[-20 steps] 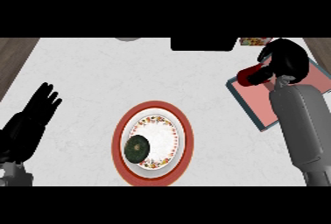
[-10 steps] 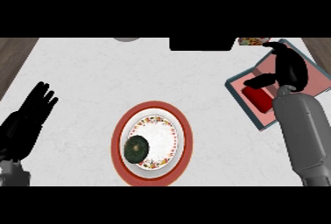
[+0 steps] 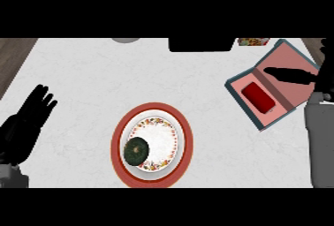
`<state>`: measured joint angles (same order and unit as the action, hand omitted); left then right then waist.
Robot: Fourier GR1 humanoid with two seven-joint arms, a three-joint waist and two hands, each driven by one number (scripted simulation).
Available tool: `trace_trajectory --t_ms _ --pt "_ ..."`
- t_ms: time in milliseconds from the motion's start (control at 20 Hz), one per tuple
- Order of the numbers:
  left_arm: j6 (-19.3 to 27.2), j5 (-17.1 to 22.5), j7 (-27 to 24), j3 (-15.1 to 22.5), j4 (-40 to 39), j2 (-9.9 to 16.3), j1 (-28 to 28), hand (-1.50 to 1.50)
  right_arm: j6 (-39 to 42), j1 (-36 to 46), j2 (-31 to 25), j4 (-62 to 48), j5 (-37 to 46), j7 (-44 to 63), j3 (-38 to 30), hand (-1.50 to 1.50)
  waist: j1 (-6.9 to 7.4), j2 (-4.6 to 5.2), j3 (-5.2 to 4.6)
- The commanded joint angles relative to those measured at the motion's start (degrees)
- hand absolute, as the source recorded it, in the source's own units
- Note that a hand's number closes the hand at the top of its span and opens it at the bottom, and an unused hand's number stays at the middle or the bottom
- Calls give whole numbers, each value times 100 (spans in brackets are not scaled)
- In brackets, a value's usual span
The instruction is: Pick the can from the plate and place it in the cardboard box
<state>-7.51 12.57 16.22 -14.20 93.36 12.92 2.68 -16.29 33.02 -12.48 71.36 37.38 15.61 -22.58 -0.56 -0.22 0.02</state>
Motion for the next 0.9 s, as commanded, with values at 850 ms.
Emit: trace_trajectory --t_ms 850 --pt "109 -219 -94 168 -134 -263 155 0 1728 -2304 -1242 1537 -2730 -903 -1396 -150 31 17 -3"
